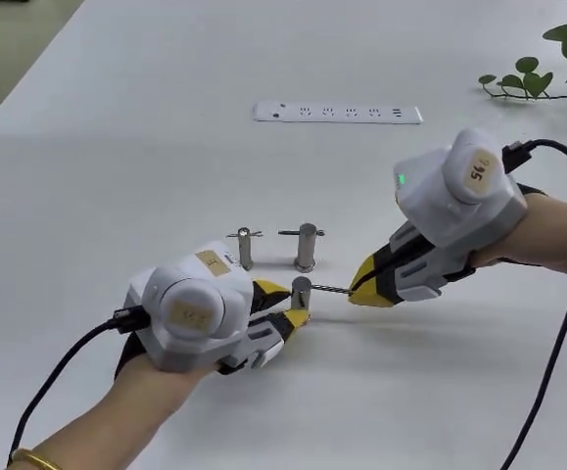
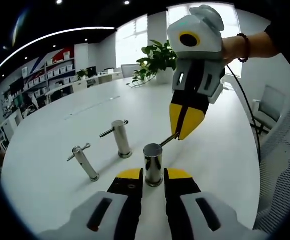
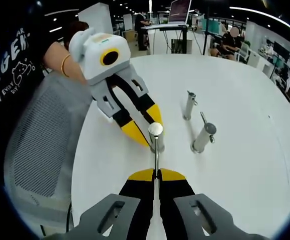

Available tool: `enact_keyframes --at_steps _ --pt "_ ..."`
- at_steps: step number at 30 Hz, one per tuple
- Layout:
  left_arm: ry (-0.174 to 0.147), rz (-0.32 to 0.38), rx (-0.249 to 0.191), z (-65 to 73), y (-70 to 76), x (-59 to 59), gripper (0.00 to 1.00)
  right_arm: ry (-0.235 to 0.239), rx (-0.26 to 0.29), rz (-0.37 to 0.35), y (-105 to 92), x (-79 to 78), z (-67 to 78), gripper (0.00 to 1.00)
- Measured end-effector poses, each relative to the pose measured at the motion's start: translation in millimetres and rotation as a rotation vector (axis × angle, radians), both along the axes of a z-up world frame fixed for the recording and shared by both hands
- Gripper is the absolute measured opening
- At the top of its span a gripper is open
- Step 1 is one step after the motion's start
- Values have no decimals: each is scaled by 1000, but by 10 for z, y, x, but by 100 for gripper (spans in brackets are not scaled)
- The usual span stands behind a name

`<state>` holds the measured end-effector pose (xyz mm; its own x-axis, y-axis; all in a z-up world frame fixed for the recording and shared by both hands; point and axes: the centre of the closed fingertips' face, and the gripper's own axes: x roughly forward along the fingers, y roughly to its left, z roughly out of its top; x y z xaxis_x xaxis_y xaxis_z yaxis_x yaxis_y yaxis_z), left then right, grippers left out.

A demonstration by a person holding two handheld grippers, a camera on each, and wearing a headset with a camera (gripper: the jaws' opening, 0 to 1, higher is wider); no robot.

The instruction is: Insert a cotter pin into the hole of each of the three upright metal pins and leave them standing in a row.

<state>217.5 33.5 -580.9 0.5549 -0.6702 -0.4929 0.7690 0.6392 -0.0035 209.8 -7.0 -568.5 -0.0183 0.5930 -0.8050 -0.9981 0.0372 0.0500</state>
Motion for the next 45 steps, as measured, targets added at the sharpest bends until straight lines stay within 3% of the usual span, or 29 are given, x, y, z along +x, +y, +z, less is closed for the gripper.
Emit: enact_keyframes --at_steps 10,22,35,45 --pt "13 1 6 -53 -28 32 11 -3 -2 23 58 -2 2 0" --pt "8 -3 16 -86 -38 39 10 -8 -37 34 85 20 -23 0" --pt "13 5 12 -98 -36 46 10 3 -35 26 293 -8 -5 0" --pt "16 11 5 -102 -40 38 10 -24 -13 23 385 -10 35 1"
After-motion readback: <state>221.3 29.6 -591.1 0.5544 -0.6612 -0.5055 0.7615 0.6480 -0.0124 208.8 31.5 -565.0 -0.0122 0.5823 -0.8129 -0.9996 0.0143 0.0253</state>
